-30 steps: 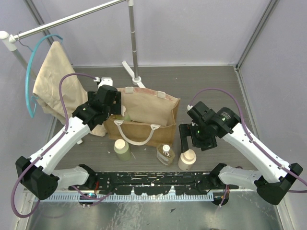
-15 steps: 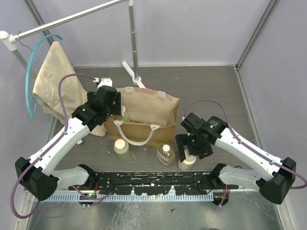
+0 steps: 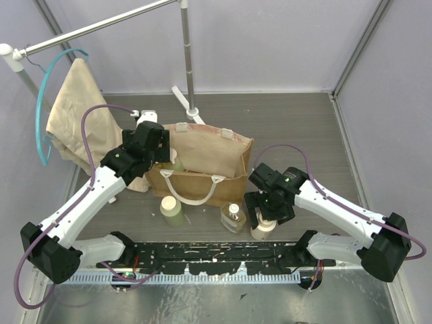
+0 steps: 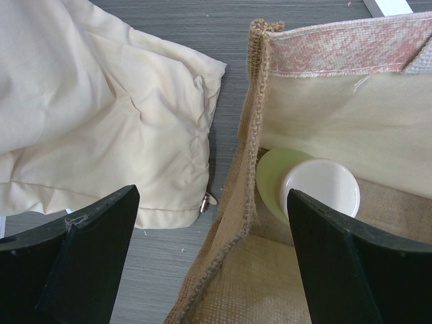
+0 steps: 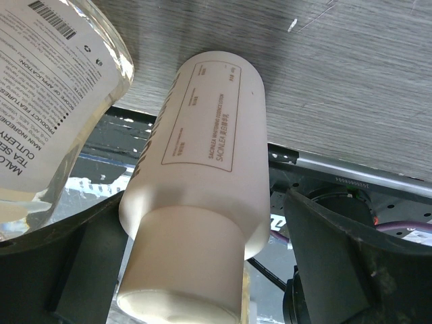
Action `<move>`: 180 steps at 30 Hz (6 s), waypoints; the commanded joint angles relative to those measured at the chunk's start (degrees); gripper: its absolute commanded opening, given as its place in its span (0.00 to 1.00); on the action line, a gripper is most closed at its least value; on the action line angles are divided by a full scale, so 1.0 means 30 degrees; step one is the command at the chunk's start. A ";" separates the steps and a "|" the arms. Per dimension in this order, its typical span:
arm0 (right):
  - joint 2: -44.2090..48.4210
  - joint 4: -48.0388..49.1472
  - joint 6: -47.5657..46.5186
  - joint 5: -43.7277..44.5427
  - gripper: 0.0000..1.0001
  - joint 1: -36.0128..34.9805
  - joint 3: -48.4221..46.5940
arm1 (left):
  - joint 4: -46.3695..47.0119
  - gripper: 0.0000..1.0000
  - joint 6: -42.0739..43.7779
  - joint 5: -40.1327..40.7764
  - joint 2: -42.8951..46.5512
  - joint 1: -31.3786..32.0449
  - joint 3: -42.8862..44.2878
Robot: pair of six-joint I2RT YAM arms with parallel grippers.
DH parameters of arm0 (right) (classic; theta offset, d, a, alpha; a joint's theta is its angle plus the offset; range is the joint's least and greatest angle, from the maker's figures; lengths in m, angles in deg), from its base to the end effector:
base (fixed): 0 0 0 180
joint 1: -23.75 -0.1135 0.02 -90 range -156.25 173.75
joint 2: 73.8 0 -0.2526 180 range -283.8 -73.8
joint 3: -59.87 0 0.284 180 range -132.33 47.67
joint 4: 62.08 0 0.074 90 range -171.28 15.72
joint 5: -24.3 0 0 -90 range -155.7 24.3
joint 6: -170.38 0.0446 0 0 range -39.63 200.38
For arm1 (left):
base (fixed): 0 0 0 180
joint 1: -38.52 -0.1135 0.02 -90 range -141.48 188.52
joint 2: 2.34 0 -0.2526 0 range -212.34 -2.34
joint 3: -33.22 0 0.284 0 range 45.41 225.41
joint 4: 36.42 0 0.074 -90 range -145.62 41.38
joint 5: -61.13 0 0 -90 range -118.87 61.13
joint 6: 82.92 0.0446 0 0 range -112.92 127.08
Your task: Place the personal care products into the canvas bag
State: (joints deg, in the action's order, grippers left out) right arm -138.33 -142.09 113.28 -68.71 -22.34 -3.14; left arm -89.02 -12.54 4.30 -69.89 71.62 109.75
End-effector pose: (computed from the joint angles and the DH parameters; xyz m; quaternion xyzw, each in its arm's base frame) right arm 0.1458 0.1549 0.2168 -0.1164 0.9901 0.0672 0.0403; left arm 0.2518 -0.1350 0.3145 -0.0082 0.8881 0.0675 0.4547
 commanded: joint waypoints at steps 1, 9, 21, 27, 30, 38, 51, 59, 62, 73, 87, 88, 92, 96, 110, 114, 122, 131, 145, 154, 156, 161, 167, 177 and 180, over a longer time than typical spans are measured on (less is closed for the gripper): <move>-0.0149 0.0065 -0.0086 0.0869 0.96 -0.0270 0.0219 | 0.0440 0.98 -0.0199 0.0232 0.0061 -0.0077 -0.0344; -0.0501 0.0237 0.0088 0.1024 0.91 -0.0513 0.0580 | 0.0617 0.98 -0.0275 0.0214 -0.0033 -0.0077 -0.0499; -0.1099 -0.0965 0.0208 0.2776 0.08 -0.0605 -0.2007 | 0.0838 0.98 -0.0288 0.0256 -0.0246 -0.0081 -0.0354; -0.1804 -0.3771 0.1122 0.7024 0.01 -0.0063 -0.4934 | 0.0899 0.98 -0.0295 0.0216 -0.0335 -0.0071 -0.0273; -0.1609 -0.4021 0.0762 0.7373 0.01 0.1972 -0.5851 | 0.0957 0.98 -0.0349 0.0140 -0.0350 -0.0060 -0.0295; -0.3680 -0.3806 -0.2477 0.9188 0.01 0.5926 -1.2535 | 0.1093 0.98 -0.0368 0.0011 -0.0647 -0.0101 -0.0388; -1.0662 -0.1348 -0.7895 0.8727 0.00 0.5921 -2.7444 | 0.1543 0.98 -0.0360 -0.0216 -0.0580 -0.0362 -0.0549; -1.0791 0.1993 -0.8717 0.3557 0.01 0.4810 -2.9074 | 0.1401 0.98 -0.0403 -0.0205 -0.0562 -0.0457 -0.0558; -1.1049 0.1987 -0.8820 0.2696 0.01 0.3550 -2.8974 | 0.1401 0.98 -0.0405 -0.0145 -0.0624 -0.0484 -0.0535; -1.1174 0.2042 -0.7312 0.1413 0.01 0.0123 -2.5699 | 0.1331 0.98 -0.0404 0.0046 -0.0520 -0.0634 -0.0459; -1.0546 0.2113 -0.5027 0.2062 0.01 0.0054 -1.8610 | 0.1431 0.98 -0.0203 0.0046 -0.0416 -0.0720 -0.0374; -1.0669 0.1919 -0.4908 0.2057 0.01 0.0067 -1.8493 | 0.1420 0.98 -0.0174 0.0062 -0.0404 -0.0714 -0.0354; -1.0948 0.1441 -0.4787 0.2349 0.01 0.0068 -1.7567 | 0.1390 0.98 -0.0076 0.0106 -0.0380 -0.0722 -0.0355; -1.1126 0.1393 -0.4993 0.2611 0.01 0.0053 -1.6519 | 0.1411 0.98 -0.0053 0.0037 -0.0419 -0.0722 -0.0396; -1.2940 0.0667 -0.6296 0.2554 0.01 0.0069 -1.5865 | 0.1591 0.98 0.0093 0.0010 -0.0439 -0.0745 -0.0331; -1.3168 0.1147 -0.6532 0.2486 0.01 0.0071 -1.5200 | 0.1631 0.98 0.0089 0.0016 -0.0449 -0.0751 -0.0329; -1.2947 0.2250 -0.6633 0.2495 0.26 0.0054 -1.3572 | 0.1719 0.98 0.0094 0.0004 -0.0510 -0.0751 -0.0323; -1.2414 0.2238 -0.6039 0.3695 0.80 0.0069 -1.4166 | 0.1856 0.98 0.0112 -0.0041 -0.0657 -0.0747 -0.0323; -0.9478 0.1923 -0.6903 0.4085 1.00 -0.0054 -1.7108 | 0.2256 0.98 0.0180 0.0091 -0.0891 -0.0780 -0.0374; -0.3792 0.2913 -0.8436 0.3725 1.00 -0.1558 -1.4566 | 0.2447 0.98 0.0350 0.0251 -0.0863 -0.0839 -0.0326; -0.2994 0.2633 -0.8402 0.3376 1.00 -0.1953 -1.3974 | 0.2513 0.98 0.0555 0.0446 -0.0821 -0.0864 -0.0403; -0.2307 0.2249 -0.7945 0.2847 1.00 -0.4194 -1.3158 | 0.2830 0.98 0.0952 0.0621 -0.0702 -0.0923 -0.0665; -0.3269 0.1559 -0.7208 0.3069 1.00 -0.7588 -1.2108 | 0.2970 0.98 0.1003 0.0393 -0.0590 -0.0938 -0.0895; -0.2718 0.2629 -0.5546 0.4004 1.00 -0.8436 -0.8198 | 0.2920 0.98 0.1002 0.0283 -0.0233 -0.0955 -0.1163; -0.2772 0.2936 -0.5434 0.4392 1.00 -0.8418 -0.7277 | 0.2850 0.98 0.1027 0.0248 -0.0218 -0.0955 -0.1199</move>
State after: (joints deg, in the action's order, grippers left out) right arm -148.78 -136.10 95.03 -58.15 -47.65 -27.09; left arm -80.89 -9.50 4.67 -71.31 69.15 107.65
